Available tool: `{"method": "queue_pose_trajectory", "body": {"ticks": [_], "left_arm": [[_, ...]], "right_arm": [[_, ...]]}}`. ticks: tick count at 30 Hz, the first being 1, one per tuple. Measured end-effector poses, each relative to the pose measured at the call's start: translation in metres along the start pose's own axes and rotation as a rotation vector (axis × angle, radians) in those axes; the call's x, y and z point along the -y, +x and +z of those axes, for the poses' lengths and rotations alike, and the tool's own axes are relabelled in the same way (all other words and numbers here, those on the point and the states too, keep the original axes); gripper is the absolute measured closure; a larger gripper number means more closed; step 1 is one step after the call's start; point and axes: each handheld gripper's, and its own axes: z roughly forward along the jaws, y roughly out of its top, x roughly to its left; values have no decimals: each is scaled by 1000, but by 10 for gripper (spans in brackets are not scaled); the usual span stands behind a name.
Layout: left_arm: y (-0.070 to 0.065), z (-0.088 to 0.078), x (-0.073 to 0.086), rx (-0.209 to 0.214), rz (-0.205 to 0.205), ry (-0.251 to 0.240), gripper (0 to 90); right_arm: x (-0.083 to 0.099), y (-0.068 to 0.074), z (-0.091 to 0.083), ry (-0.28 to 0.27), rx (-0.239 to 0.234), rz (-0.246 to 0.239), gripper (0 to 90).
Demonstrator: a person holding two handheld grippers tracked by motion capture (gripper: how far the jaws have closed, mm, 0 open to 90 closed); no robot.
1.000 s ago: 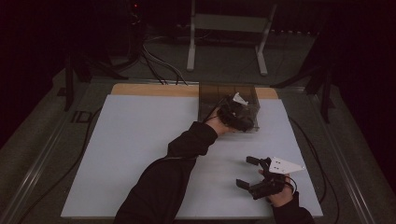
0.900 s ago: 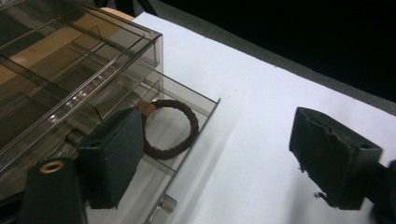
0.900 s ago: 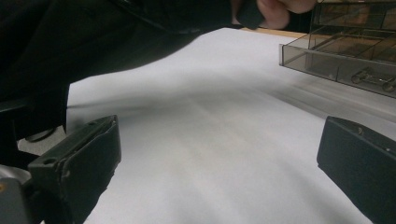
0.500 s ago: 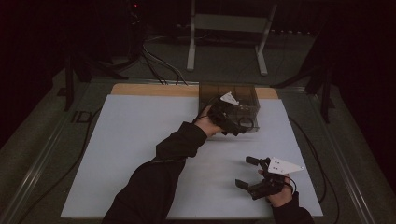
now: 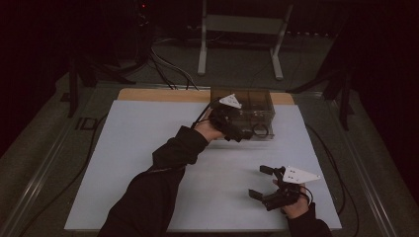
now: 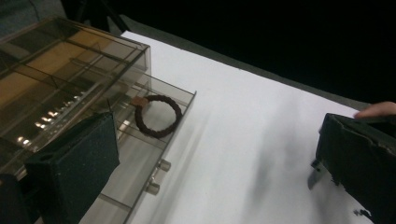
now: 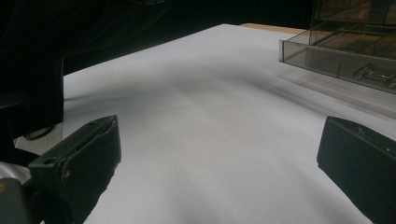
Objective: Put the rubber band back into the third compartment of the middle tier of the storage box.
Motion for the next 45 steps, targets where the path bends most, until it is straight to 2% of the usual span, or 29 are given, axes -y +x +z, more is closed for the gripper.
{"method": "queue_pose_trajectory", "body": {"ticks": [7, 22, 30, 37, 45], "left_arm": [[1, -12, 4, 20, 13, 1, 3], [3, -48, 15, -18, 16, -18, 3], [8, -70, 33, -55, -20, -40, 3], [11, -93, 52, -87, -36, -35, 3], [11, -116, 73, -121, -65, -56, 3]], "right_arm": [[0, -1, 1, 1, -2, 4, 0], [-1, 0, 2, 2, -5, 1, 0], [0, 0, 2, 0, -3, 3, 0], [-1, 0, 2, 1, 0, -4, 0], [-1, 0, 3, -1, 0, 2, 0]]}}
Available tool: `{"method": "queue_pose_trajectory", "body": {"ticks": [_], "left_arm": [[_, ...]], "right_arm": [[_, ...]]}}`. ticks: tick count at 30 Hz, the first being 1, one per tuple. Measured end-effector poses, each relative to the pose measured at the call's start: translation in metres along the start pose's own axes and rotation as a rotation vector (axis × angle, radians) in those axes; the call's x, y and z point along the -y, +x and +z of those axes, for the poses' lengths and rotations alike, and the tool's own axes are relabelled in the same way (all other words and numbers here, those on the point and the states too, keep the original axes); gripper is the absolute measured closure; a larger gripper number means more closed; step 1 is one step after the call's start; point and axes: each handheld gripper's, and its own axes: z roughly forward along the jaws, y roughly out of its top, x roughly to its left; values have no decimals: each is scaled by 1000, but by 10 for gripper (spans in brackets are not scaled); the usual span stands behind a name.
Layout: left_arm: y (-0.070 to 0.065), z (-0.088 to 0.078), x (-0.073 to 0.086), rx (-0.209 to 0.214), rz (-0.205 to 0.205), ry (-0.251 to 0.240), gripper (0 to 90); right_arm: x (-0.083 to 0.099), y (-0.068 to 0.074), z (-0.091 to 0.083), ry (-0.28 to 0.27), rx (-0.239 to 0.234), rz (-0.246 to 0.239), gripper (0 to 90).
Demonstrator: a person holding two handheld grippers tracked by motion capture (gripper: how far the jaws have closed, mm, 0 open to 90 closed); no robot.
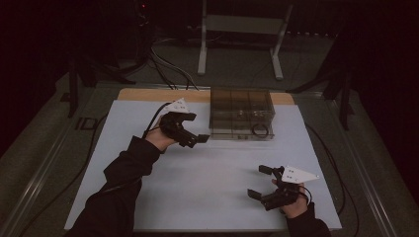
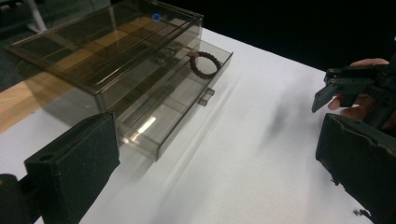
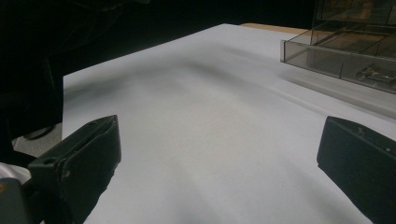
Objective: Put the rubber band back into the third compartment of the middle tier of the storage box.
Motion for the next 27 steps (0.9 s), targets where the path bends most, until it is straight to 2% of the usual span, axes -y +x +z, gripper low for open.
{"method": "queue_pose_trajectory", "body": {"ticks": [16, 27], "left_arm": [[1, -36, 35, -67, -26, -13, 3], [-4, -60, 59, -116, -37, -23, 3]], "right_arm": [[0, 1, 0, 3, 0, -4, 0], [0, 1, 1, 5, 2, -5, 0]]}}
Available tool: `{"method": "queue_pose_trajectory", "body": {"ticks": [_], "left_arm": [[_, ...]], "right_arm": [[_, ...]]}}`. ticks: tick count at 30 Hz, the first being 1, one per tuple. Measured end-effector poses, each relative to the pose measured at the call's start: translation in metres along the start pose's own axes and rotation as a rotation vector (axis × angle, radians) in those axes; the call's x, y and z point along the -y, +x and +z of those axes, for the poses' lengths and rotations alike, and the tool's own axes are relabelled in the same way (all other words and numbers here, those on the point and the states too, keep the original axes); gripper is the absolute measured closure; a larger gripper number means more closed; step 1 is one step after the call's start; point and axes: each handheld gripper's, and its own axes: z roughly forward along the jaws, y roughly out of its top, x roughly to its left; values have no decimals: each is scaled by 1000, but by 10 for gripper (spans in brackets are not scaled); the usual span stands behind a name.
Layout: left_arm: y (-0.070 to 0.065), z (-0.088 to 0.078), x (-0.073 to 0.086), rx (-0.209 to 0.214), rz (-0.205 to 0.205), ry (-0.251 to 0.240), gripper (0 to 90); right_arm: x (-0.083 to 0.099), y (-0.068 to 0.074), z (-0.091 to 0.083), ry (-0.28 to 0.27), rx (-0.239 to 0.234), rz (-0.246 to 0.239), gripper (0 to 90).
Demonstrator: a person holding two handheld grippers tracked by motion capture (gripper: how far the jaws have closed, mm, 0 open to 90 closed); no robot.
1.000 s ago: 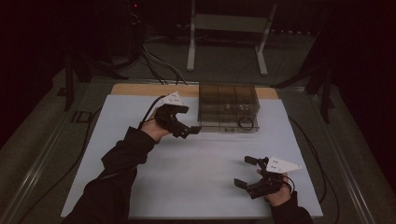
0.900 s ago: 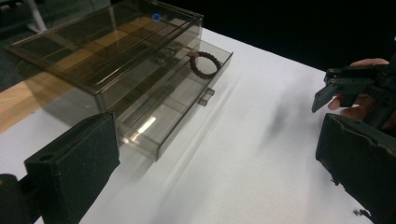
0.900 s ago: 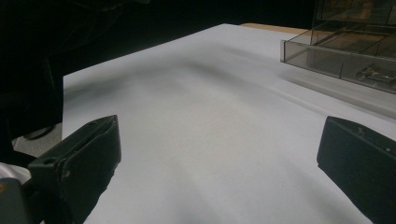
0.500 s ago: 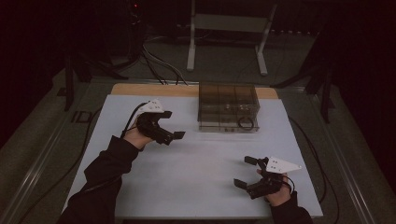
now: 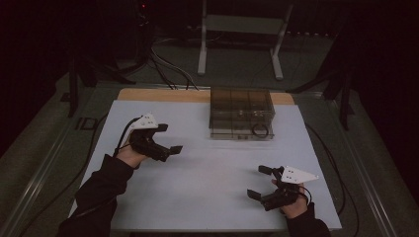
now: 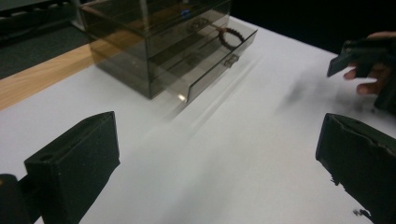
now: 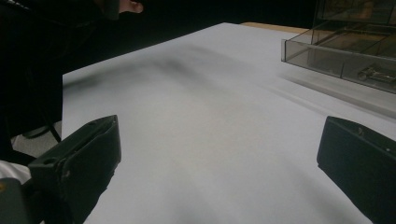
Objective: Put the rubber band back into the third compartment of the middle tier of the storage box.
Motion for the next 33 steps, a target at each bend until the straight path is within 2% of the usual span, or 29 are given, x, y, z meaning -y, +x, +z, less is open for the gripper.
{"method": "queue_pose_trajectory", "body": {"ticks": [9, 15, 18, 27, 33], "left_arm": [[0, -17, 26, -39, -39, -34, 3], [-2, -23, 46, -69, -53, -29, 3], [-2, -27, 56, -84, -68, -42, 3], [-7, -33, 86, -141, -76, -32, 3], [-10, -41, 101, -159, -89, -50, 3]], "right_arm": [[0, 1, 1, 3, -2, -3, 0], [0, 1, 1, 4, -1, -7, 0], [0, 0, 1, 3, -1, -4, 0], [0, 1, 0, 7, 1, -5, 0], [0, 1, 1, 7, 0, -5, 0]]}}
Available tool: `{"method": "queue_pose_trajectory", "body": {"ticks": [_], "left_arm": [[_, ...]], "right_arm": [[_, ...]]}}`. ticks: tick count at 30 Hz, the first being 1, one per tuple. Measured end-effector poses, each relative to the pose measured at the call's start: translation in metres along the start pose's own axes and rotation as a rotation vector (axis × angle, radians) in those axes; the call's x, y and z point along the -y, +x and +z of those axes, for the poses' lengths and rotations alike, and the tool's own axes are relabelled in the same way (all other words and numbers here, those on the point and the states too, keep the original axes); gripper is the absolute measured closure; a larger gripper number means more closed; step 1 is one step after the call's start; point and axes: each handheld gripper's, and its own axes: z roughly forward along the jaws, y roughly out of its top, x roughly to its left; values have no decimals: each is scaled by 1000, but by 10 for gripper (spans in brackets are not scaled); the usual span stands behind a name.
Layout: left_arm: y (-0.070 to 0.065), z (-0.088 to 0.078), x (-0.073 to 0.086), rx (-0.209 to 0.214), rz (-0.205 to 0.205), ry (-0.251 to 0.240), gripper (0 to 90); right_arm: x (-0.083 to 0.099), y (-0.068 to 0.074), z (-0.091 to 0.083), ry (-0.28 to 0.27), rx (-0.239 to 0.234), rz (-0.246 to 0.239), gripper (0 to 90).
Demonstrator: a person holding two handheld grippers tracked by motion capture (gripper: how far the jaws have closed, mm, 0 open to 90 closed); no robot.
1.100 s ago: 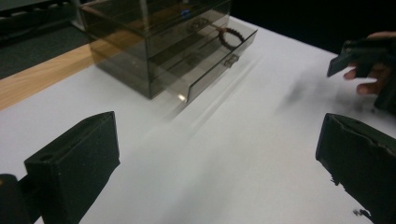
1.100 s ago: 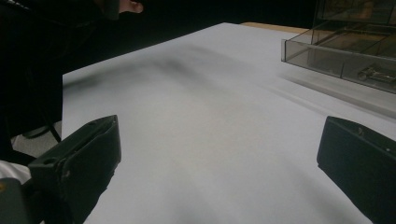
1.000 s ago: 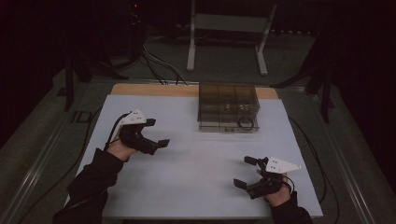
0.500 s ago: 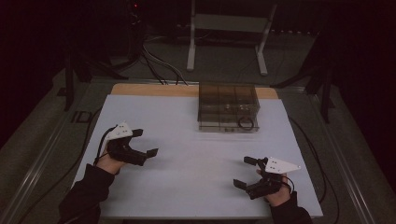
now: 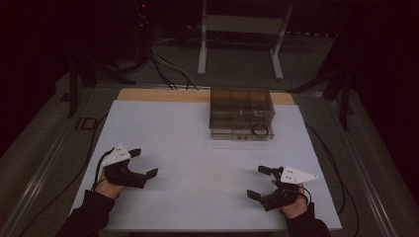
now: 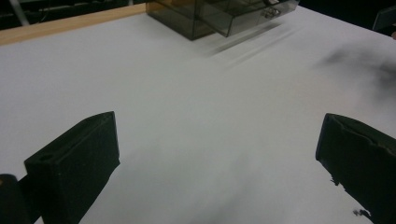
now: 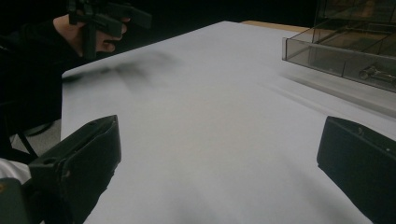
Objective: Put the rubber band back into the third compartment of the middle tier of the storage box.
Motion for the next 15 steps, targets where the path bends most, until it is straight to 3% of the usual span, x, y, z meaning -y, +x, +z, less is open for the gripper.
{"method": "queue_pose_trajectory", "body": {"ticks": [9, 15], "left_arm": [[-6, -10, 23, -18, -6, 23, 3], [-8, -20, 37, -66, -20, 32, 3]], "right_arm": [[0, 1, 0, 6, -2, -1, 0], [0, 1, 0, 6, -6, -2, 0]]}}
